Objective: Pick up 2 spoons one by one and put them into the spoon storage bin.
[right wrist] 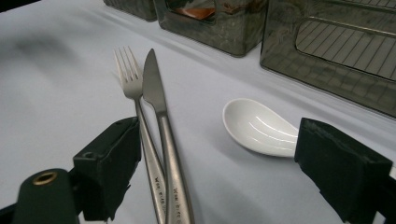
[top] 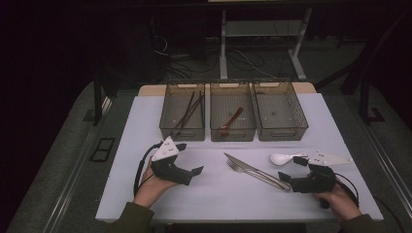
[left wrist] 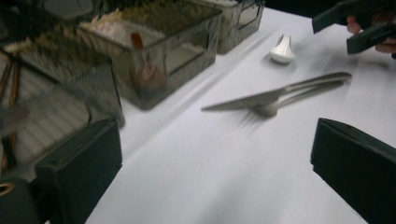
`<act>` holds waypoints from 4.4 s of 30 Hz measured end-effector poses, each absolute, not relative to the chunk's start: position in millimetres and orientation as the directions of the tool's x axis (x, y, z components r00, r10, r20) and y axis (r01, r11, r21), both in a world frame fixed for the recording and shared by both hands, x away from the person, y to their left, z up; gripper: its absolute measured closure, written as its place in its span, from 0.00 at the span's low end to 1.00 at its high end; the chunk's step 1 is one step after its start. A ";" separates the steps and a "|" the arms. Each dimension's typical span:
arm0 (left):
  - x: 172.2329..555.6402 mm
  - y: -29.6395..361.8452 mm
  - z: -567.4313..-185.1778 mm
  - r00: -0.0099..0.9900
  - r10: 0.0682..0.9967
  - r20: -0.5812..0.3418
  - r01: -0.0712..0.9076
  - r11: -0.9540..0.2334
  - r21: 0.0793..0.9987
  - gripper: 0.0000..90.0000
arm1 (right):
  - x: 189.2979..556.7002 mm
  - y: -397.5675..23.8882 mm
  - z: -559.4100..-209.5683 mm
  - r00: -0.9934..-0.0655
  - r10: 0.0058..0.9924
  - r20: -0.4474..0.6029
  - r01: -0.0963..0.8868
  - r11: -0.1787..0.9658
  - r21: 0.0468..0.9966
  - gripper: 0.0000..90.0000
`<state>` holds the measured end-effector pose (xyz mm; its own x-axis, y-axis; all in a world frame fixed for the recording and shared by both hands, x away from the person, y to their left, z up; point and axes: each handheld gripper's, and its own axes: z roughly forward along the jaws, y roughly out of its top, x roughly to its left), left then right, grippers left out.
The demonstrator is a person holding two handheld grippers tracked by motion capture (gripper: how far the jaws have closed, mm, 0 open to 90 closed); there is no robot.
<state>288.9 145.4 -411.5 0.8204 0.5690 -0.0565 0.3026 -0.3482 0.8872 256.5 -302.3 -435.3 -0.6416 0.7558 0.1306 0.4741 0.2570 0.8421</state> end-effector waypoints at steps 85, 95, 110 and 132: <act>277.6 150.7 -439.7 0.820 0.557 -0.131 0.386 -0.370 0.845 0.00 | 355.9 -311.8 -438.9 -0.766 0.619 0.173 0.563 0.515 0.646 0.52; 277.1 150.0 -439.8 0.823 0.554 -0.130 0.385 -0.373 0.844 0.00 | 353.7 -309.3 -443.6 -0.791 0.593 0.153 0.545 0.567 0.617 0.50; 276.8 149.1 -439.6 0.827 0.549 -0.122 0.380 -0.384 0.841 0.00 | 343.7 -309.1 -441.6 -0.854 0.514 0.087 0.459 0.663 0.591 0.66; 276.1 148.2 -439.3 0.832 0.542 -0.119 0.375 -0.392 0.840 0.00 | 337.5 -310.1 -438.6 -0.883 0.464 0.072 0.419 0.710 0.567 0.87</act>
<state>276.1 148.2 -439.3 0.8321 0.5417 -0.1187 0.3753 -0.3925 0.8397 337.5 -310.1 -438.6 -0.8831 0.4637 0.0718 0.4186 0.7095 0.5668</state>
